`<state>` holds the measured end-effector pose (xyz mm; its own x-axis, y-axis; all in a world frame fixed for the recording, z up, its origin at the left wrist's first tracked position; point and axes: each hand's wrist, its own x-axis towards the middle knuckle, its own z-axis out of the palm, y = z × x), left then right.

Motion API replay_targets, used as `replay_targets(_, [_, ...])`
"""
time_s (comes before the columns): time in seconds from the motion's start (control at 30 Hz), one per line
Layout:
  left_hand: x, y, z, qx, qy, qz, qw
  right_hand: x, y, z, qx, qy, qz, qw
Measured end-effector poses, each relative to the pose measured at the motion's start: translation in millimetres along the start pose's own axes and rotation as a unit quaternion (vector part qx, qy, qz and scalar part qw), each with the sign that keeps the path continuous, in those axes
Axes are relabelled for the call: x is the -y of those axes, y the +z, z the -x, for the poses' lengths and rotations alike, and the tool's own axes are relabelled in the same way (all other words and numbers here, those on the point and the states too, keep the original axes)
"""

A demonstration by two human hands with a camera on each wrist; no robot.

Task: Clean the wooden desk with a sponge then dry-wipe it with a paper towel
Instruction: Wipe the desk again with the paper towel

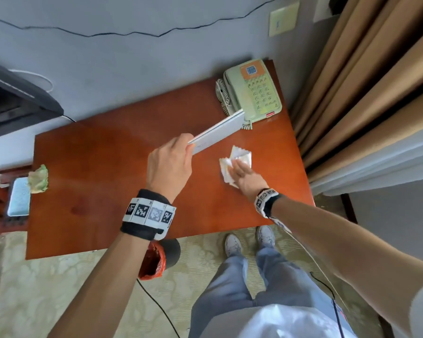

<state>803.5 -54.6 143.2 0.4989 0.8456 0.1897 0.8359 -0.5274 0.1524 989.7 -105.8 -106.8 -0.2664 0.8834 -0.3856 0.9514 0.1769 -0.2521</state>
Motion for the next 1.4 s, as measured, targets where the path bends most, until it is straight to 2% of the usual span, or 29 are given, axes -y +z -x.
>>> replay_targets(0.07, [-0.3,-2.6,-9.1,0.011,-0.013,-0.009,1.0,18.4,-0.2,11.1,0.035,-0.06,0.012,0.998])
replay_targets(0.13, [-0.7,-4.2,-16.6,0.011,-0.018,-0.011,1.0,-0.1,-8.7,11.1,0.033,-0.066,0.019,0.997])
replay_targets(0.23, [1.5,-5.5,-20.8,0.003,-0.031,0.007,0.999,-66.6,-31.5,-1.5,-0.011,0.05,-0.001,0.999])
replay_targets(0.33, [1.0,-4.9,-14.4,0.01,-0.033,0.02,0.999,-116.3,-34.8,-17.6,-0.035,0.139,0.033,0.989])
replay_targets(0.37, [-0.4,-5.2,-12.0,0.012,-0.032,0.021,0.999,-114.5,-38.5,-21.2,-0.041,0.167,0.03,0.985])
replay_targets(0.43, [-2.8,-6.0,-9.4,0.015,-0.034,0.022,0.999,-79.8,-51.3,-24.4,-0.045,0.188,0.025,0.981])
replay_targets(0.5, [-4.6,-7.1,-9.6,0.014,-0.039,0.023,0.999,-29.3,-49.6,-37.4,-0.036,0.131,0.066,0.989])
replay_targets(0.57, [-5.9,-7.7,-11.0,0.016,-0.036,0.023,0.999,21.0,-26.6,-53.9,-0.029,0.004,0.068,0.997])
replay_targets(0.63, [-6.2,-9.0,-12.7,0.023,-0.033,0.023,0.999,66.7,2.2,-62.2,0.019,-0.085,0.077,0.993])
replay_targets(0.73, [-4.2,-10.9,-15.3,0.036,-0.028,0.026,0.999,93.8,-2.5,-49.5,0.069,-0.11,0.046,0.991])
replay_targets(0.8, [-2.9,-11.5,-16.9,0.033,-0.023,0.021,0.999,70.3,-17.4,-47.6,0.044,-0.093,0.014,0.995])
replay_targets(0.93, [-1.5,-10.4,-16.8,0.034,-0.021,0.015,0.999,-37.0,-43.3,-42.9,-0.026,0.048,-0.009,0.998])
replay_targets(1.0, [-2.7,-9.5,-13.6,0.033,-0.018,0.018,0.999,-93.5,-48.0,-27.0,-0.036,0.098,0.006,0.995])
replay_targets(1.07, [-5.3,-8.4,-10.4,0.03,-0.014,0.02,0.999,-139.9,-38.3,-11.5,-0.046,0.135,0.008,0.99])
replay_targets(1.13, [-7.3,-7.7,-8.1,0.029,-0.012,0.024,0.999,-151.8,-24.6,0.5,-0.045,0.169,0.006,0.985])
replay_targets(1.2, [-9.3,-7.8,-7.2,0.034,-0.007,0.025,0.999,-123.9,-9.4,6.8,-0.055,0.168,0.028,0.984])
replay_targets(1.33, [-15.2,-9.3,-5.2,0.043,0.012,0.025,0.999,3.0,26.1,15.0,-0.09,-0.012,0.046,0.995])
replay_targets(1.4, [-20.6,-9.7,-2.9,0.046,0.027,0.023,0.998,62.4,43.9,24.7,-0.018,-0.079,0.048,0.996])
